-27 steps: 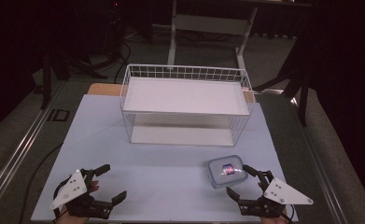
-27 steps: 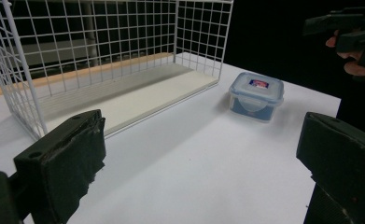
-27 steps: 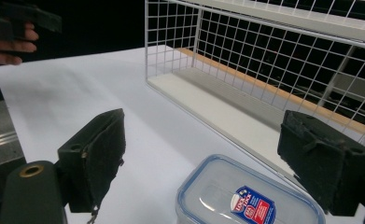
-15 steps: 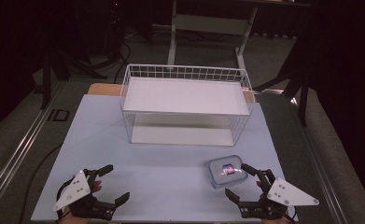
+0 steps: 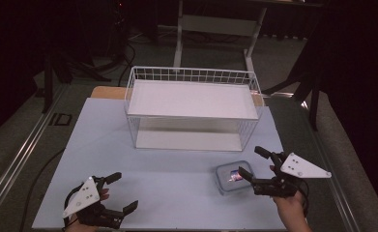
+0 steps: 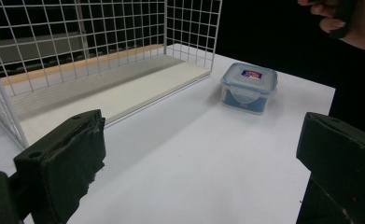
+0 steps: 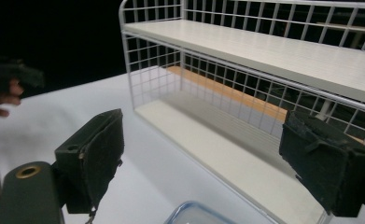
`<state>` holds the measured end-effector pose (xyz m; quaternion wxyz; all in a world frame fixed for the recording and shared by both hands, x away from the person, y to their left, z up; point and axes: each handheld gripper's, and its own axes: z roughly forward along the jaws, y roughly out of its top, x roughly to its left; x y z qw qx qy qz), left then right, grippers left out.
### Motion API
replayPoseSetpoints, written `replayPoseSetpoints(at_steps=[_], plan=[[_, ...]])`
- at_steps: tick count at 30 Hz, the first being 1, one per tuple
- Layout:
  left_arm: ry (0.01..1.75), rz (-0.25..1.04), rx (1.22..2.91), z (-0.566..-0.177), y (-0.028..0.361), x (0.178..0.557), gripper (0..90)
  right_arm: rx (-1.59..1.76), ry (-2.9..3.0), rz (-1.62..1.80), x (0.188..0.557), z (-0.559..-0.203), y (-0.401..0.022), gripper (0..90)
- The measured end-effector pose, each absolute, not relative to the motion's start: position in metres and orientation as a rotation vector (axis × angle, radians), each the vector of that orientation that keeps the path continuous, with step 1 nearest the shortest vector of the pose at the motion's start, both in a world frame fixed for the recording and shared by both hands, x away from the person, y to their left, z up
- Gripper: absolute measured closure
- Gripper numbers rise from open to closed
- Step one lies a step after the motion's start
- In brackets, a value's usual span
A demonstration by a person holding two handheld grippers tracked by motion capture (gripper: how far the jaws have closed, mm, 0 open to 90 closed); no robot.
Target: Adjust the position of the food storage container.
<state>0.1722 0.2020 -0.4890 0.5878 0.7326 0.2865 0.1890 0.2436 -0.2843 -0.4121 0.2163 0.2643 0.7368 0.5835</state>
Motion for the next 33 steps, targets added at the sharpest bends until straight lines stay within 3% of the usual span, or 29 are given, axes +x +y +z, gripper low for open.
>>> replayPoseSetpoints(at_steps=[8, 14, 15, 18, 20, 21, 31, 33], plan=[[0.672, 0.434, 1.709, -0.490, 0.203, 0.173, 2.3, 0.825, 2.075, 1.575, 0.277, -0.424, -0.293, 13.8], [0.668, 0.432, 1.711, -0.490, 0.202, 0.174, 2.3, 0.897, 2.092, 1.462, 0.298, -0.442, -0.301, 21.5], [0.667, 0.433, 1.713, -0.491, 0.202, 0.174, 2.3, 0.905, 2.105, 1.431, 0.302, -0.449, -0.304, 28.3], [0.662, 0.431, 1.720, -0.491, 0.201, 0.174, 2.3, 0.936, 2.103, 1.370, 0.307, -0.462, -0.308, 35.4], [0.662, 0.431, 1.720, -0.491, 0.201, 0.174, 2.3, 0.951, 2.102, 1.362, 0.309, -0.466, -0.310, 35.4], [0.659, 0.429, 1.722, -0.491, 0.201, 0.174, 2.3, 0.982, 2.107, 1.336, 0.312, -0.474, -0.316, 49.8], [0.664, 0.424, 1.723, -0.492, 0.201, 0.175, 2.3, 1.117, 2.175, 1.175, 0.311, -0.501, -0.338, 87.5], [0.663, 0.423, 1.724, -0.492, 0.200, 0.175, 2.3, 1.125, 2.202, 1.121, 0.308, -0.507, -0.340, 89.8]])
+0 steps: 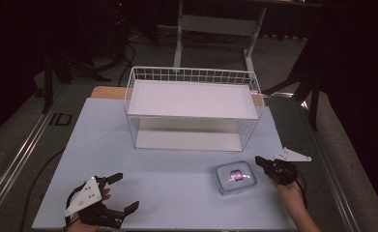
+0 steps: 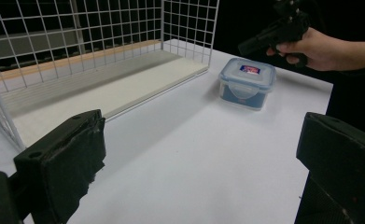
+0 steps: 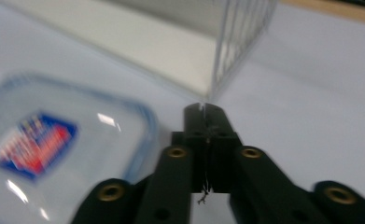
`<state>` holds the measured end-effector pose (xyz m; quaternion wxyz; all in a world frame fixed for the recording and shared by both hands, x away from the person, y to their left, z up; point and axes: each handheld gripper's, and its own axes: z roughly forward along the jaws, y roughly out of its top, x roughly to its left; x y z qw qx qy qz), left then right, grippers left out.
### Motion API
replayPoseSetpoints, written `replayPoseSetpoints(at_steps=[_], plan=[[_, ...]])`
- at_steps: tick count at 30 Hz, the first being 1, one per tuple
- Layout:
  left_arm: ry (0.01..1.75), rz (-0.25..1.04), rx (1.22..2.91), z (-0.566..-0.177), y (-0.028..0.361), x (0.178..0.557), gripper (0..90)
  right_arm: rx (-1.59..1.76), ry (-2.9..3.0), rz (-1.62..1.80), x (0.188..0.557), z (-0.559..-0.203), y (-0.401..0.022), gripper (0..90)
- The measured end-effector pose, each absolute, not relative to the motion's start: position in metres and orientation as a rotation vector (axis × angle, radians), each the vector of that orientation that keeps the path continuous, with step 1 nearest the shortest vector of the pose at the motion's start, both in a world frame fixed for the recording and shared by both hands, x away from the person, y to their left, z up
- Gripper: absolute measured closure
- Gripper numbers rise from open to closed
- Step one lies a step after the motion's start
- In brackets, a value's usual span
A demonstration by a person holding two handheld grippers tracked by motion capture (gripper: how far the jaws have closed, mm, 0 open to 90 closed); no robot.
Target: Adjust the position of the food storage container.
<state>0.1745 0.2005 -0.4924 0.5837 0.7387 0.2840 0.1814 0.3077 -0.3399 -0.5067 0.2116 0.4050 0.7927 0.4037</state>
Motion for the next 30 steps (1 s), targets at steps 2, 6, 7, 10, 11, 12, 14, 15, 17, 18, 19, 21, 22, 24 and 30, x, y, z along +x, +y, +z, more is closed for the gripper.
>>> replayPoseSetpoints(at_steps=[2, 6, 7, 10, 11, 12, 14, 15, 17, 18, 19, 21, 22, 24, 30], plan=[[0.663, 0.424, 1.725, -0.492, 0.201, 0.175, 2.3, 1.133, 2.222, 1.112, 0.304, -0.512, -0.343, 90.0], [0.663, 0.426, 1.721, -0.492, 0.201, 0.174, 2.3, 1.143, 2.274, 1.101, 0.298, -0.522, -0.349, 90.0], [0.660, 0.427, 1.720, -0.492, 0.201, 0.174, 2.3, 1.148, 2.290, 1.100, 0.296, -0.523, -0.350, 90.0], [0.660, 0.429, 1.719, -0.491, 0.201, 0.174, 2.3, 1.162, 2.328, 1.106, 0.287, -0.528, -0.351, 90.0], [0.661, 0.430, 1.717, -0.491, 0.201, 0.174, 2.3, 1.151, 2.339, 1.090, 0.284, -0.528, -0.350, 90.0], [0.663, 0.428, 1.715, -0.491, 0.202, 0.174, 2.3, 1.148, 2.348, 1.091, 0.282, -0.529, -0.350, 90.0], [0.666, 0.427, 1.717, -0.491, 0.201, 0.175, 2.3, 1.155, 2.364, 1.113, 0.280, -0.529, -0.350, 90.0], [0.664, 0.428, 1.719, -0.491, 0.201, 0.175, 2.3, 1.144, 2.375, 1.108, 0.279, -0.529, -0.347, 90.0], [0.661, 0.428, 1.720, -0.491, 0.200, 0.174, 2.3, 1.128, 2.387, 1.090, 0.279, -0.529, -0.343, 90.0], [0.660, 0.429, 1.720, -0.491, 0.200, 0.174, 2.3, 1.118, 2.396, 1.087, 0.279, -0.528, -0.341, 90.0], [0.660, 0.430, 1.721, -0.491, 0.200, 0.174, 2.3, 1.117, 2.399, 1.092, 0.279, -0.528, -0.340, 90.0], [0.660, 0.435, 1.721, -0.491, 0.200, 0.174, 2.3, 1.128, 2.407, 1.109, 0.279, -0.528, -0.337, 90.0], [0.663, 0.433, 1.720, -0.491, 0.201, 0.174, 2.3, 1.135, 2.418, 1.126, 0.279, -0.529, -0.336, 90.0], [0.667, 0.433, 1.715, -0.491, 0.202, 0.174, 2.3, 1.115, 2.437, 1.102, 0.278, -0.530, -0.330, 90.0], [0.665, 0.430, 1.719, -0.491, 0.201, 0.174, 2.3, 1.083, 2.492, 1.109, 0.279, -0.529, -0.311, 90.0]])
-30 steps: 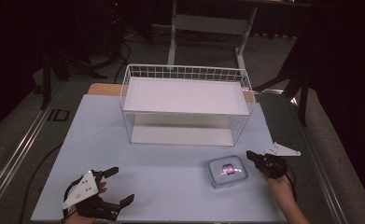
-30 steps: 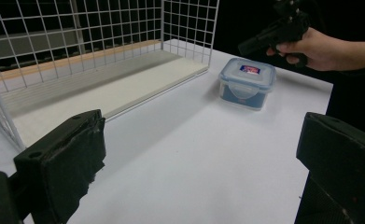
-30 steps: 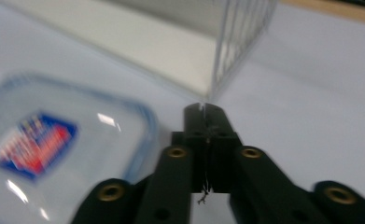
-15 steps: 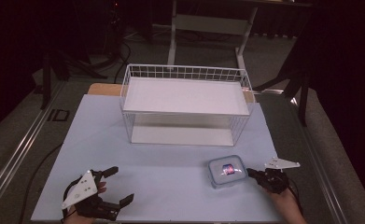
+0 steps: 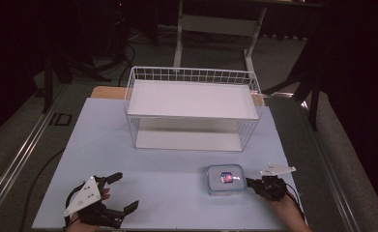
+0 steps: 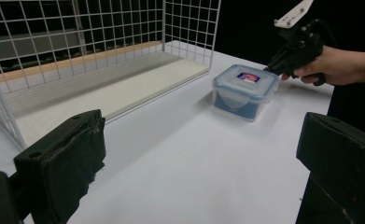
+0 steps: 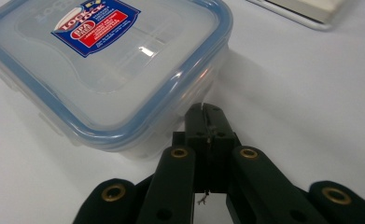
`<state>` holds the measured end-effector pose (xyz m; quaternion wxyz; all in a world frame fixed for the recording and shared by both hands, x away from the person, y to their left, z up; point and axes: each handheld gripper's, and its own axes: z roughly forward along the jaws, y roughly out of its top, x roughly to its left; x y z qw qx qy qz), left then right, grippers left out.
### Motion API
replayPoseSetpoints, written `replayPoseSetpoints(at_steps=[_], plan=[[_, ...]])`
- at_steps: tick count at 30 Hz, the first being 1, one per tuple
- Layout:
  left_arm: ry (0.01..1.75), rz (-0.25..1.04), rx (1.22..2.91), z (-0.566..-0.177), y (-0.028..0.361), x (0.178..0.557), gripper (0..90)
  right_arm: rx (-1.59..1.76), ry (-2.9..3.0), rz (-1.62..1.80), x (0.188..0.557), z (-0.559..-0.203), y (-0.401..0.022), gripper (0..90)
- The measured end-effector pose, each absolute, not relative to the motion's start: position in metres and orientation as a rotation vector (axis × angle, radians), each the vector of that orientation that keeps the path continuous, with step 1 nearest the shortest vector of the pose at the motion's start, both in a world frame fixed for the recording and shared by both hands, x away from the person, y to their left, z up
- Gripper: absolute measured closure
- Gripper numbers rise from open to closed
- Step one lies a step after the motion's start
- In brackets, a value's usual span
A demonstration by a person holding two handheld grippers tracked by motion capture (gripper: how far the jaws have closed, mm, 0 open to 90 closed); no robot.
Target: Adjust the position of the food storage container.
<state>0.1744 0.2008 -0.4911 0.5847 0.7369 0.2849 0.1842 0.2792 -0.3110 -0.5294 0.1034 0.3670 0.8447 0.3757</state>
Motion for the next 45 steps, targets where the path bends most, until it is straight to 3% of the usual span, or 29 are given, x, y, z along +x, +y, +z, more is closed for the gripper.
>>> replayPoseSetpoints(at_steps=[20, 45], plan=[[0.688, 0.422, 1.724, -0.492, 0.200, 0.175, 2.3, 0.897, 2.628, 1.126, 0.286, -0.525, -0.240, 90.0], [0.675, 0.388, 1.712, -0.492, 0.197, 0.175, 2.3, 0.795, 2.666, 1.154, 0.296, -0.526, -0.189, 90.0]])
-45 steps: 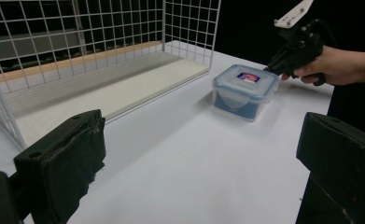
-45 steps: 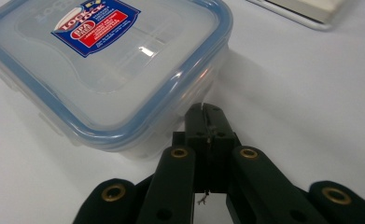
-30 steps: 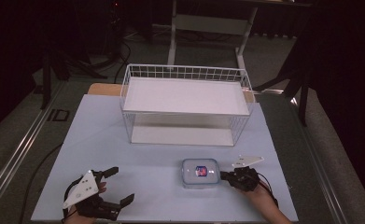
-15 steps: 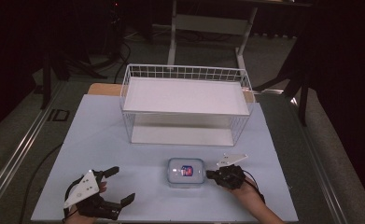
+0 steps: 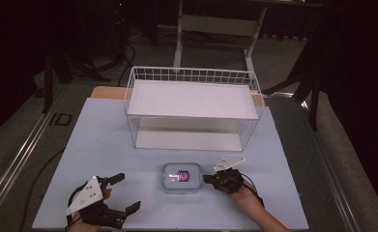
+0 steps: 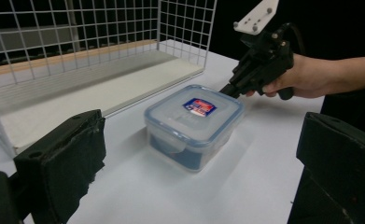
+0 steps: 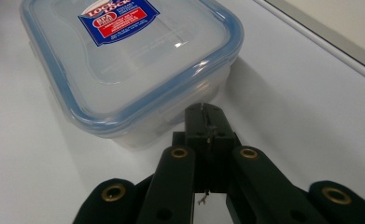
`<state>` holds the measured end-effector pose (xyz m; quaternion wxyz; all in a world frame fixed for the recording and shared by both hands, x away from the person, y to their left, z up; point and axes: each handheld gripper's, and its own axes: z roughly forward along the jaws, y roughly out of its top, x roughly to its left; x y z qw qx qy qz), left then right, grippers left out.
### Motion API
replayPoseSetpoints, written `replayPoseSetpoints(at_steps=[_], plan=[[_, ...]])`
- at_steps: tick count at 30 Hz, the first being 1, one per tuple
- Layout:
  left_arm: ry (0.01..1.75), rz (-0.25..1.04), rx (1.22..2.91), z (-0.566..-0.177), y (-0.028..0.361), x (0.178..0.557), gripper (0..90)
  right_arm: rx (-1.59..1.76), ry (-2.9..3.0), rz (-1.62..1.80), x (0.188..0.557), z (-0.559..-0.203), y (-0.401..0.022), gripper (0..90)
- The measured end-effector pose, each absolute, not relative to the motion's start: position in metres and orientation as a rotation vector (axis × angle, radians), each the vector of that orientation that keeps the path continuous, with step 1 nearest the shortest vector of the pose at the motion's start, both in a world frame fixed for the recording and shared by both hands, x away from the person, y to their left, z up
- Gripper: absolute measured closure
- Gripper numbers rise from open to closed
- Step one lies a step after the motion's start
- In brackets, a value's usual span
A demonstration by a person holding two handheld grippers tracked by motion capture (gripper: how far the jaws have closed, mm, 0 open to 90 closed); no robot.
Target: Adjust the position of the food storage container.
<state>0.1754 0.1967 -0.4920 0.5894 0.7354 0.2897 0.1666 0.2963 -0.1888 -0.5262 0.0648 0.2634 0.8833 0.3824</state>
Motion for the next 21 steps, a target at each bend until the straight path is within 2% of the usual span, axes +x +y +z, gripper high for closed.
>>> replayPoseSetpoints(at_steps=[14, 19, 21], plan=[[0.684, 0.365, 1.724, -0.494, 0.197, 0.177, 2.3, 0.817, 2.614, 1.169, 0.295, -0.520, -0.194, 88.7], [0.694, 0.283, 1.767, -0.495, 0.196, 0.182, 2.4, 0.806, 2.531, 1.261, 0.285, -0.504, -0.207, 70.1], [0.705, 0.281, 1.780, -0.493, 0.193, 0.184, 2.4, 0.791, 2.514, 1.304, 0.280, -0.497, -0.211, 56.8]])
